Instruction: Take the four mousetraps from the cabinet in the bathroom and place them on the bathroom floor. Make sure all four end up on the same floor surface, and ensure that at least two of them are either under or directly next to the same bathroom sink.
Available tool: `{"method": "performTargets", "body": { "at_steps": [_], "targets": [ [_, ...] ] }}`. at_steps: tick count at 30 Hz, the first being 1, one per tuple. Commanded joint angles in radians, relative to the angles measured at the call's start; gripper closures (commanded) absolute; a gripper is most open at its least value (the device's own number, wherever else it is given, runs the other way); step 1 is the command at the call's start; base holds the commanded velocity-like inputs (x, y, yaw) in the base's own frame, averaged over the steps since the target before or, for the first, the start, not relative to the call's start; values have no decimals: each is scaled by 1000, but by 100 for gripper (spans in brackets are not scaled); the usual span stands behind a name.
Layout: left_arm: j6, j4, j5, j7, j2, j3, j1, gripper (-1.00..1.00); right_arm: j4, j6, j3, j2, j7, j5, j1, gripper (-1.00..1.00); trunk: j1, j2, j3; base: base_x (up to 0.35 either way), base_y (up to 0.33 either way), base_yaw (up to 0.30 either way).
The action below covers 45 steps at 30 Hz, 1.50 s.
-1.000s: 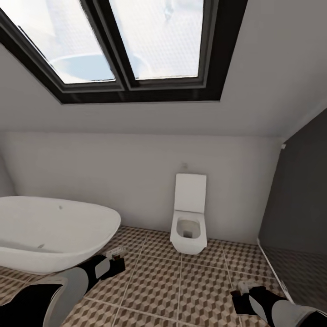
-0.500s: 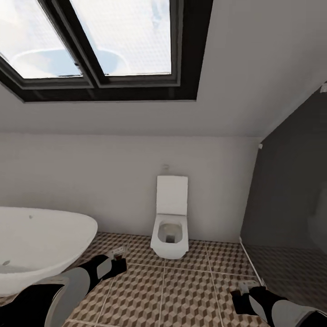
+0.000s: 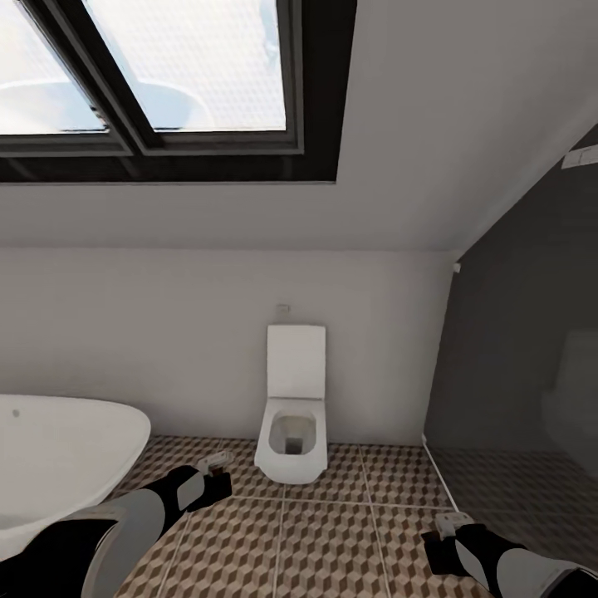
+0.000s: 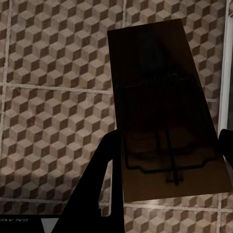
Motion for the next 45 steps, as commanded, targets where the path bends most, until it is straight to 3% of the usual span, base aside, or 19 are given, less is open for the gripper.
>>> {"method": "performTargets", "body": {
  "at_steps": [1,12,22,26,30,31,33,36,41,45],
  "targets": [
    [2,2,2,2,0,1,-2,100,2,2,9,0,6,-9,-2,100,0,-2,-2,16,-7,-6],
    [3,-3,4,1,5,5,-2,100,0,0,11,1,6,-7,-2,100,0,-2,-2,3,-1,-1],
    [4,3,2,2,0,2,5,100,-3,0,8,11,9,-10,-2,100,39,-72,-47,0,0,0],
    [9,2,0,2,-12,1,23,100,-5,2,1,43,7,-11,-2,100,54,-100,-66,0,0,0],
    [11,1,-5,2,-22,1,26,100,-6,3,-6,54,6,-11,-2,100,69,-128,-85,0,0,0],
    [11,1,-16,2,-31,0,27,100,-7,4,-11,63,6,-11,-2,100,73,-135,-90,0,0,0],
    [13,-1,-68,9,-50,-2,28,100,-8,7,-18,97,-15,-11,-2,100,81,-149,-99,0,0,0],
    [14,-3,-113,20,-57,-2,28,100,-10,5,-20,138,-81,-11,-3,100,92,-170,-113,0,0,0],
    [22,-7,-132,29,-60,-3,29,100,-34,4,-21,182,-139,-11,-3,100,112,-205,-137,0,0,0],
    [60,-17,-137,31,-61,-3,29,100,-69,7,-22,196,-152,-11,-3,100,127,-233,-156,0,0,0]
  ]
}}
